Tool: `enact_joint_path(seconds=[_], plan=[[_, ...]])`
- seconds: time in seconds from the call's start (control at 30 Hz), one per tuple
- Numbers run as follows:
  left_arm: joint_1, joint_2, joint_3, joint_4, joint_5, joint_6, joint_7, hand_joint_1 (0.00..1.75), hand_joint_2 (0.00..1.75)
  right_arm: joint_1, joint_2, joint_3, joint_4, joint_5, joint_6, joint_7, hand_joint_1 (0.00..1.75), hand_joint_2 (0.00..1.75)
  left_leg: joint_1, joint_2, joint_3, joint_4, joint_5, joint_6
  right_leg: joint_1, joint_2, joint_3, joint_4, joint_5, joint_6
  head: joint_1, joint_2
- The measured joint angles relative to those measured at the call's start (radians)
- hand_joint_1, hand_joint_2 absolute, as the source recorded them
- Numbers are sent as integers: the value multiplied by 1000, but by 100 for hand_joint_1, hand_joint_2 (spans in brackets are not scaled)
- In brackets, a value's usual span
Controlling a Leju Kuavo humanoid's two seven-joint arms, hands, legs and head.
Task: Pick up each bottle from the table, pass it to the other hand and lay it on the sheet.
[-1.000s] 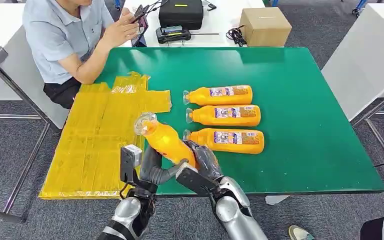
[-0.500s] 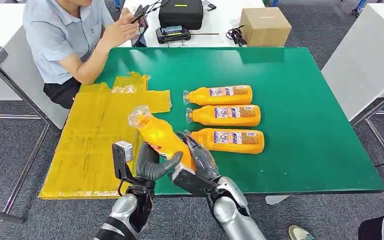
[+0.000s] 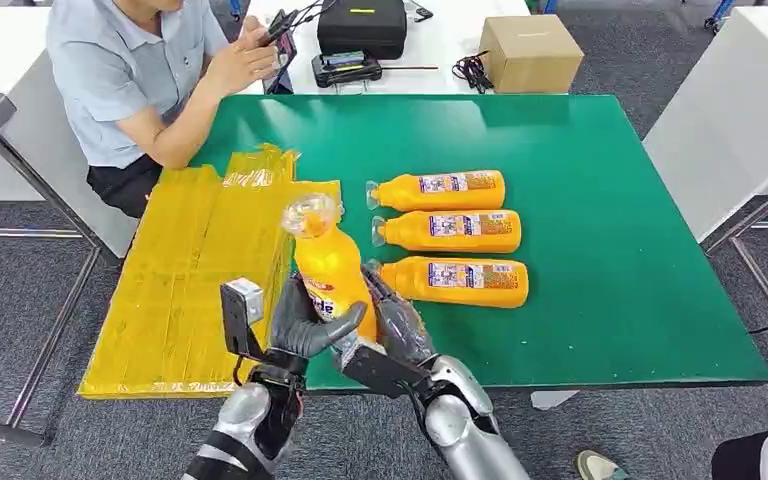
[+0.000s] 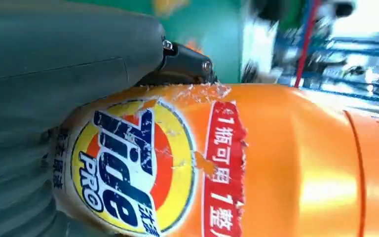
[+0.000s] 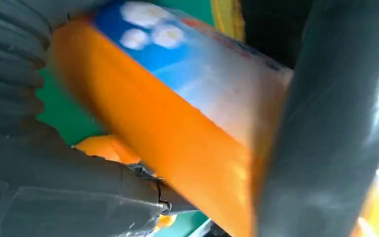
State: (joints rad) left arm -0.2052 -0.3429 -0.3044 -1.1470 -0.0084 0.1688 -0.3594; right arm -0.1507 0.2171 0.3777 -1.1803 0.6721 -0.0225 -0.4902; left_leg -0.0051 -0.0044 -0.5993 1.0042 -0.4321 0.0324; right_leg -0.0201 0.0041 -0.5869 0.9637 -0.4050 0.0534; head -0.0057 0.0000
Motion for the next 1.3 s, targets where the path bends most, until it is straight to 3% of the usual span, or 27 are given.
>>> enact_joint_path(seconds=[0.3, 0.43, 0.67, 1.3], plan=[[23, 6, 26, -185, -701, 129, 55, 175, 175, 51, 0, -20, -47, 9, -5, 2, 0, 175, 0, 0, 0, 0, 0, 0, 0, 0, 0, 0, 0, 0, 0, 0], [30, 14, 49, -275, -1042, 164, 143, 175, 175, 61, 0, -33, -75, 9, -5, 3, 0, 175, 0, 0, 0, 0, 0, 0, 0, 0, 0, 0, 0, 0, 1, 0], [21, 39, 111, -313, -1375, 181, 252, 175, 175, 68, 0, -53, -94, -5, 5, -11, 0, 175, 0, 0, 0, 0, 0, 0, 0, 0, 0, 0, 0, 0, 1, 0], [-120, 141, 263, 60, -1402, 94, 247, 175, 175, 60, 0, -59, -77, -61, 14, -68, 0, 175, 0, -1, 0, 0, 0, 0, 0, -1, 0, 0, 0, 0, 1, 0]])
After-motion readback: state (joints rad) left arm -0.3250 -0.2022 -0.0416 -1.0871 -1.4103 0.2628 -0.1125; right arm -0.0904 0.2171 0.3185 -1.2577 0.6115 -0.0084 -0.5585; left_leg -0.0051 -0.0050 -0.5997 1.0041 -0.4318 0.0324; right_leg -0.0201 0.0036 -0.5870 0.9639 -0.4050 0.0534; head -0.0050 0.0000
